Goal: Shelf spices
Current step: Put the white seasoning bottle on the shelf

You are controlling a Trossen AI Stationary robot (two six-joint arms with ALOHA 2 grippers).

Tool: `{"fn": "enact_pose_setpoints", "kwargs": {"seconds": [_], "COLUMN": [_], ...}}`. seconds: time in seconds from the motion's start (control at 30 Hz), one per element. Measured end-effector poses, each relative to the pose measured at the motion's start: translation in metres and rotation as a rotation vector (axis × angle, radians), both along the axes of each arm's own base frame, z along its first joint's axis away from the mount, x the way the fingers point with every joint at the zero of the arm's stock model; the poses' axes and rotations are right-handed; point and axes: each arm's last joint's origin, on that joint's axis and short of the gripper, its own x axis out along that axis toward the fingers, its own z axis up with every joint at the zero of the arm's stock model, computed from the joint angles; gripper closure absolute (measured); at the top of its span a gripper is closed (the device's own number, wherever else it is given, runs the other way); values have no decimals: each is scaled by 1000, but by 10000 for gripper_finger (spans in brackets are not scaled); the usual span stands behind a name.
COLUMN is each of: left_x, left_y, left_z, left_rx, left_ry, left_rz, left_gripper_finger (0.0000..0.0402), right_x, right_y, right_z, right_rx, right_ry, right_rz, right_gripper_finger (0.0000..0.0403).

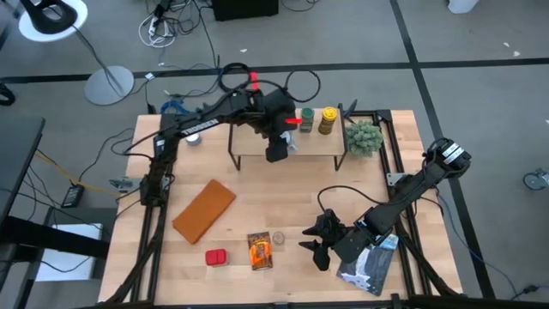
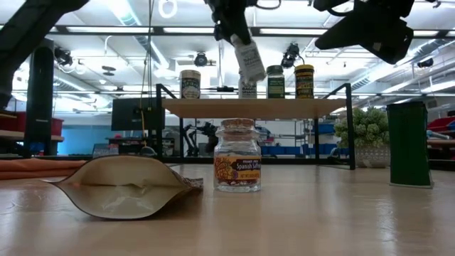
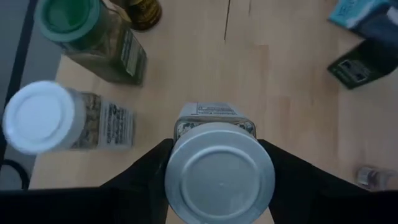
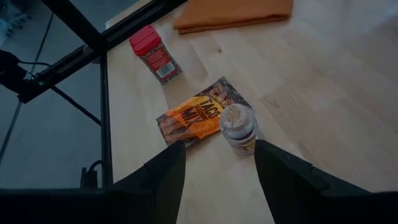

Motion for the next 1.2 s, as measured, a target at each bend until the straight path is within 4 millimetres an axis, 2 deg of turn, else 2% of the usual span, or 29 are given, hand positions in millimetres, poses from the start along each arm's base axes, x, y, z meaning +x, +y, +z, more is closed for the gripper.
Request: {"fn": "enact_pose_setpoints", "kwargs": {"seconds": [0.1, 0.47, 0.77, 1.2], "left_x": [4, 1, 3, 4], "left_y": [3, 9, 15, 15], "left_z": [-6, -8, -24, -24], "left_rx": [10, 46, 58, 62], "left_ry": [20, 49, 103, 86], "left_rz": [-14, -8, 12, 21], "left_gripper_finger": [199, 199, 198, 197], "right_x": [0, -2, -2, -2], "right_y": [0, 1, 1, 1], "right_z": [0, -1, -1, -1], "right_rx": [0, -6, -5, -9], "right_ry": [0, 8, 7, 9], "right_rz": [0, 6, 6, 8], "right_gripper_finger": [211, 211, 211, 211]}}
